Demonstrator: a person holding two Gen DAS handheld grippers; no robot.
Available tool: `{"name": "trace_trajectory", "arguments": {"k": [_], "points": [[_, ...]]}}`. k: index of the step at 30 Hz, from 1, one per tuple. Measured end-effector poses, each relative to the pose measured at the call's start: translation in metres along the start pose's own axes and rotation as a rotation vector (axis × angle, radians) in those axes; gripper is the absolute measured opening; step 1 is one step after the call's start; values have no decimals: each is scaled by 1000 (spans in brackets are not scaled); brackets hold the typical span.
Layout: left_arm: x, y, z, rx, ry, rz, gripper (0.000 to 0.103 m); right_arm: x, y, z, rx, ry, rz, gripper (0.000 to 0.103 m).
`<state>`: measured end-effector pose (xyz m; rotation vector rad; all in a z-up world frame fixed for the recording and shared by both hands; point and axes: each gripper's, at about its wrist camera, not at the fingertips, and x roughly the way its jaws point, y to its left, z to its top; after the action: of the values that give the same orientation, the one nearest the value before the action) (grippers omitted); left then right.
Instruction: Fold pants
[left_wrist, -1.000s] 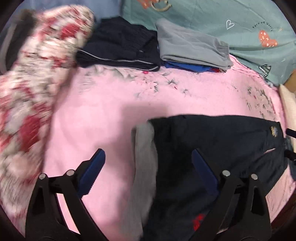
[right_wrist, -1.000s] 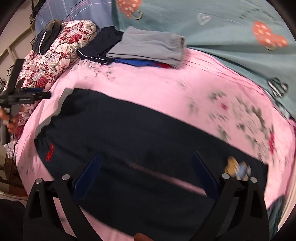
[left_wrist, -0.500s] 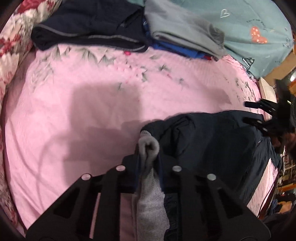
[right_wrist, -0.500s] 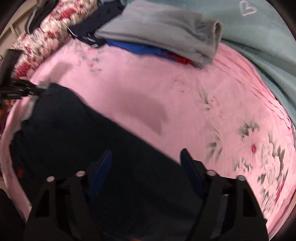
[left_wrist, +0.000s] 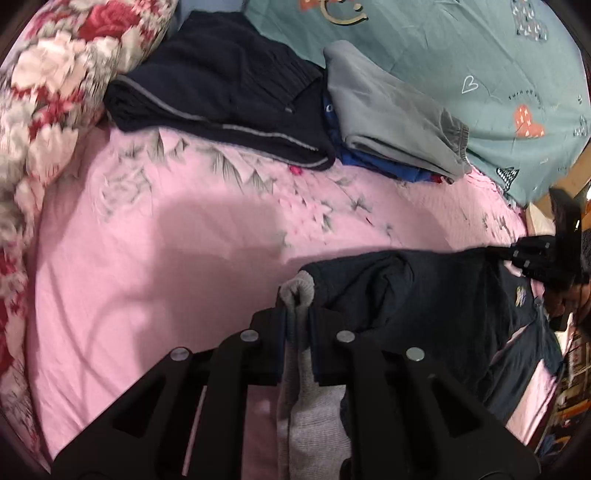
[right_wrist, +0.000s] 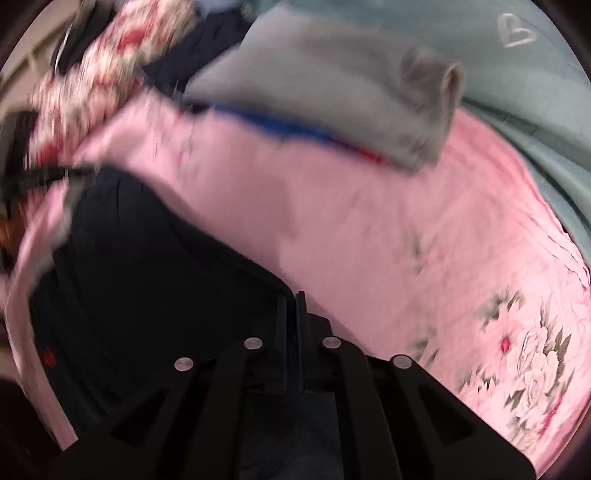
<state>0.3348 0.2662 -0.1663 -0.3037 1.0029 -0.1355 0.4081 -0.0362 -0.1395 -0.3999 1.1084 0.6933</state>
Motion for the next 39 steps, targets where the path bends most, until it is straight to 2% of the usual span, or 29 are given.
{"name": "trace_trajectory", "arguments": {"k": [3,8,13,17,20,23,26,29,35,37,39], "points": [[10,-2,1,31,20,33,10,16,5,-2,-35,34,-34,4],[21,8,1,-5,58,23,11,20,4,4,-22,31,-52,4],[-23,-11,8,73,-10,-10,11,-44,21,-4,-80,-70,-67,4],[-77,-19,-3,101,-59,-60,11,-113,56,-41,-206,-141,-93,4],[-114,-28,-26,129,-69,-82,11,-143,95,-81,-314,-144,-95,3],[-134,-36,-62,158,-36,-85,11,-135,130,-125,-384,-84,-67,3],[-136,-36,-105,157,22,-79,11,-105,153,-168,-430,-7,-62,3],[-124,-32,-145,158,89,-35,11,-71,160,-194,-393,41,-52,4],[-100,-2,-193,61,186,46,11,-55,164,-206,-303,55,-37,4],[-105,6,-196,13,175,60,11,-58,166,-206,-318,44,-57,4],[-120,5,-189,-24,129,36,11,-70,169,-201,-310,12,-66,4]]}}
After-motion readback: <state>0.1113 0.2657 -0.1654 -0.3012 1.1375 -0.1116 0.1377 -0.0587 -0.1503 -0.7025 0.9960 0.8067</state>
